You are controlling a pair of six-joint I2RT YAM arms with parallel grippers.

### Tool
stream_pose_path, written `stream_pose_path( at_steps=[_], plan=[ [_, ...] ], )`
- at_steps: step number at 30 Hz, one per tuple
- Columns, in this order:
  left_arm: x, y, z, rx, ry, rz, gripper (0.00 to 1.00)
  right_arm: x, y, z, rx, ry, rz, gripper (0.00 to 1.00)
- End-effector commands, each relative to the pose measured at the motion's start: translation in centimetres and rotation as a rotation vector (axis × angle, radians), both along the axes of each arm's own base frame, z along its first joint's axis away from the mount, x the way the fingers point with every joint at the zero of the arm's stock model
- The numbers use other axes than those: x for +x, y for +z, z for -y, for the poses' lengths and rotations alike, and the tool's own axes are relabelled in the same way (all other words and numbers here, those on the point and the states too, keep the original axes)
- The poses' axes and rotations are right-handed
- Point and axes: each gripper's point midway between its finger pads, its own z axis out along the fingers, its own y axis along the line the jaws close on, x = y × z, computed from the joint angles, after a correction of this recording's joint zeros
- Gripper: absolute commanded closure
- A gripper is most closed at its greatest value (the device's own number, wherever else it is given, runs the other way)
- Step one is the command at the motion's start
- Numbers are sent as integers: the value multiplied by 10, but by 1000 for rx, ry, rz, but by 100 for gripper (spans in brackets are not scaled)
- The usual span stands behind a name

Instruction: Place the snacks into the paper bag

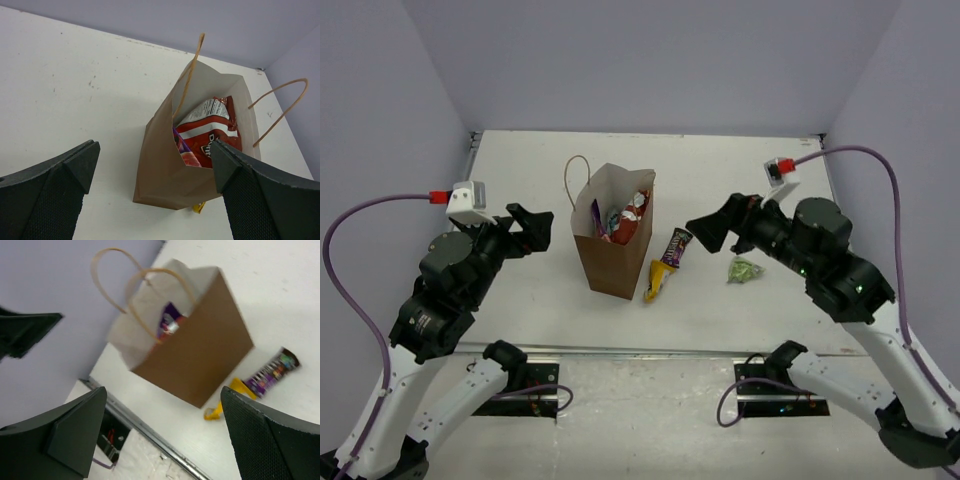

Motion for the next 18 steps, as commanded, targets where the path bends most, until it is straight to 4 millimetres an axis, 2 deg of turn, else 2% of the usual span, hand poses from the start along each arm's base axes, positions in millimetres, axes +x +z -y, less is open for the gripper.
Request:
stream_pose_path(
  at_steps=[1,3,4,6,7,8,10,11,12,14,18],
  plan=[
    [2,7,2,-7,-10,25,0,27,-112,52,-68,-257,-272,1],
    [2,7,3,-10,-12,27,0,32,-145,75,-53,-351,-358,1],
    [2,7,4,-13,-18,28,0,38,-175,99,-45,-458,-441,1],
    [3,4,7,-13,-27,21,0,41,-200,116,-15,-512,-520,1],
    [3,4,7,-15,-28,19,0,47,-226,139,25,-614,-610,1],
    [3,4,7,-15,-28,19,0,46,-237,139,66,-603,-667,1],
    [2,4,6,-17,-27,23,0,52,-263,159,170,-684,-751,1],
    [1,5,6,-19,-25,28,0,53,-276,160,193,-690,-799,1],
    [1,6,6,-20,-25,29,0,61,-279,163,212,-707,-781,1],
    [1,6,4,-19,-21,31,0,63,-292,167,229,-753,-805,1],
    [0,5,4,-15,-20,29,0,78,-302,183,228,-852,-786,1]
  ],
)
